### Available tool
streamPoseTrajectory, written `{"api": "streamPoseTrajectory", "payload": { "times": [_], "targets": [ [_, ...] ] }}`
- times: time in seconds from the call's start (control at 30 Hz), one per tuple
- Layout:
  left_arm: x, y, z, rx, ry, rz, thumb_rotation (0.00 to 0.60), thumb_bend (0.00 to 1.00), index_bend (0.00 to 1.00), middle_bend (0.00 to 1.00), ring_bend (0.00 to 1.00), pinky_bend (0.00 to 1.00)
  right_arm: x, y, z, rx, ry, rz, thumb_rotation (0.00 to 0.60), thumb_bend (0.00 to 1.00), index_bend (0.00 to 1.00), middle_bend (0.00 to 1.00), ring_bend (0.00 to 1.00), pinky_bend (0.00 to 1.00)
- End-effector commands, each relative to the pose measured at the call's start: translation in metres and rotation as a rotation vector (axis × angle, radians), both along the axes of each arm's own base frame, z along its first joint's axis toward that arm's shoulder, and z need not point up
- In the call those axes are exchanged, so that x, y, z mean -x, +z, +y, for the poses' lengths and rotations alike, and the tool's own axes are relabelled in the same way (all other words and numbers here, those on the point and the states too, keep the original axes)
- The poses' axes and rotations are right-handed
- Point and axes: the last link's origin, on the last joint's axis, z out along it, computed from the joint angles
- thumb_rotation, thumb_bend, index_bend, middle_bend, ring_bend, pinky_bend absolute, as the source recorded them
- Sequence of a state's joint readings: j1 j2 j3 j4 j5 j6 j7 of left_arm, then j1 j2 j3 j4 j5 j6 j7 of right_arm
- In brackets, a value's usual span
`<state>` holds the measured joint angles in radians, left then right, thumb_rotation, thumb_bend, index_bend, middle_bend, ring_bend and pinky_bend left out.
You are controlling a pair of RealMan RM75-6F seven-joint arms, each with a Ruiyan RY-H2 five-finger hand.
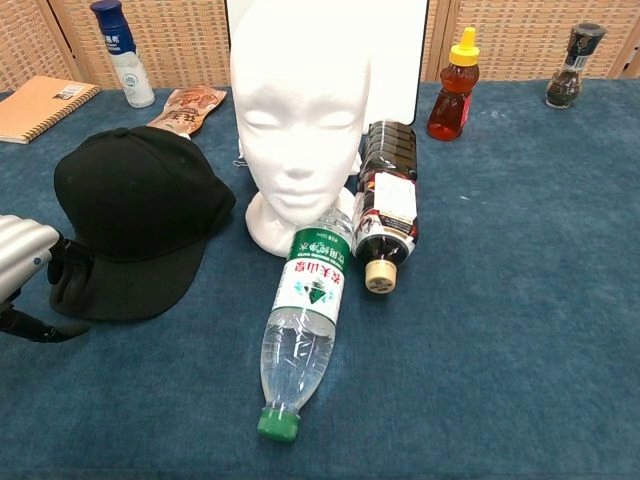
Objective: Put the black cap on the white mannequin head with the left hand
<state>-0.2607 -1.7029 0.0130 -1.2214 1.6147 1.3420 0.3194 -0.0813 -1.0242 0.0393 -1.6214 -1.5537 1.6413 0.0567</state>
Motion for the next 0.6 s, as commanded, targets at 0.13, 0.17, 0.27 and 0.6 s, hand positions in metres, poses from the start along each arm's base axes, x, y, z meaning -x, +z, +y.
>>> {"api": "streamPoseTrajectory", "payload": {
  "times": [0.13,0.17,0.27,0.6],
  "targets": [
    [-0.002,-0.005,0.0,-0.014,-0.012,-0.004,0.6,0.16,0.67,0.66,0.51,0.73,0.002,0.001,0.001,0.003,-0.005,-0.001,0.6,0.2,0.24,0.29,0.29,0.31],
    [-0.001,-0.005,0.0,-0.02,-0.015,-0.001,0.6,0.16,0.67,0.66,0.51,0.73,0.002,0.001,0.001,0.003,-0.006,-0.001,0.6,0.2,0.24,0.29,0.29,0.31],
    [-0.001,-0.007,0.0,-0.027,-0.018,-0.002,0.6,0.16,0.67,0.66,0.51,0.73,0.003,0.001,0.001,0.002,-0.01,-0.002,0.6,0.2,0.24,0.29,0.29,0.31],
    [0.001,-0.015,0.002,-0.031,-0.017,0.009,0.6,0.16,0.67,0.66,0.5,0.73,0.007,0.003,0.003,0.011,-0.021,-0.002,0.6,0.2,0.24,0.29,0.29,0.31]
  ]
}}
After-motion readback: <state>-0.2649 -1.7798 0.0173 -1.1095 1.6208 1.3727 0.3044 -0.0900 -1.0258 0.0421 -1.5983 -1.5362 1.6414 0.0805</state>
